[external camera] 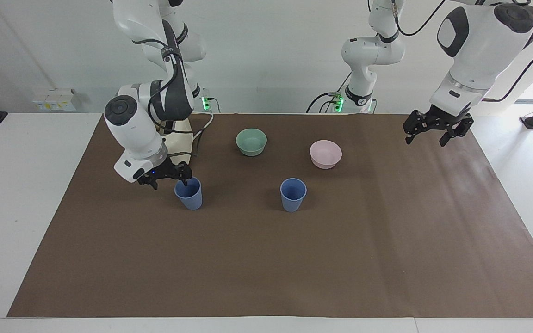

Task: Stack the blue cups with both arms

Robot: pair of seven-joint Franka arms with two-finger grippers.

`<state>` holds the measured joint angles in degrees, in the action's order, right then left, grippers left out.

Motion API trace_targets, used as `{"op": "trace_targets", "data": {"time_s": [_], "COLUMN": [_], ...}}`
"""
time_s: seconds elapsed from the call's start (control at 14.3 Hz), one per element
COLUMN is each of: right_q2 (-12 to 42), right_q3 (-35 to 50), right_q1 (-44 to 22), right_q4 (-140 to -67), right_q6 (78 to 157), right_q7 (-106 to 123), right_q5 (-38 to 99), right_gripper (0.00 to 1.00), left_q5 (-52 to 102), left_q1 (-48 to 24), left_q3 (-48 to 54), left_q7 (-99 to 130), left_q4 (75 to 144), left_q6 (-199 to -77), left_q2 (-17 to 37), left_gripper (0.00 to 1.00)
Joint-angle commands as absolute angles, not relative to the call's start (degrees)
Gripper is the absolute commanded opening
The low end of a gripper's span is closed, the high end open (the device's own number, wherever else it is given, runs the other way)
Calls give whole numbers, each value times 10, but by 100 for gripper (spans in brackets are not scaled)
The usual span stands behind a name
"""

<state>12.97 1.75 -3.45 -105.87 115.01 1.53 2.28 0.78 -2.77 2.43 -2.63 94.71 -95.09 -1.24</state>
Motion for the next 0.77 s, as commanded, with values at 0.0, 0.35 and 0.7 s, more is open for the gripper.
{"op": "trace_targets", "data": {"time_s": [0.0, 0.35, 0.7], "right_q2": [143, 148, 149], "right_q3": [19, 19, 19], "right_q1": [-29, -33, -33], "right_q4": [-1064, -1070, -1070], "right_q6": [1160, 1172, 1172], "right_q7": [7, 11, 7], "right_q5": [33, 33, 33], "right_gripper": [100, 82, 0], "left_q5": [-3, 4, 3], "left_q1": [-23, -25, -23], "left_q3": [24, 15, 14], "left_q7": [-34, -29, -33], "left_q4": [894, 902, 880], "left_q6": [-881, -875, -856], "left_q2": [-12, -34, -42], "left_gripper": [100, 100, 100]}}
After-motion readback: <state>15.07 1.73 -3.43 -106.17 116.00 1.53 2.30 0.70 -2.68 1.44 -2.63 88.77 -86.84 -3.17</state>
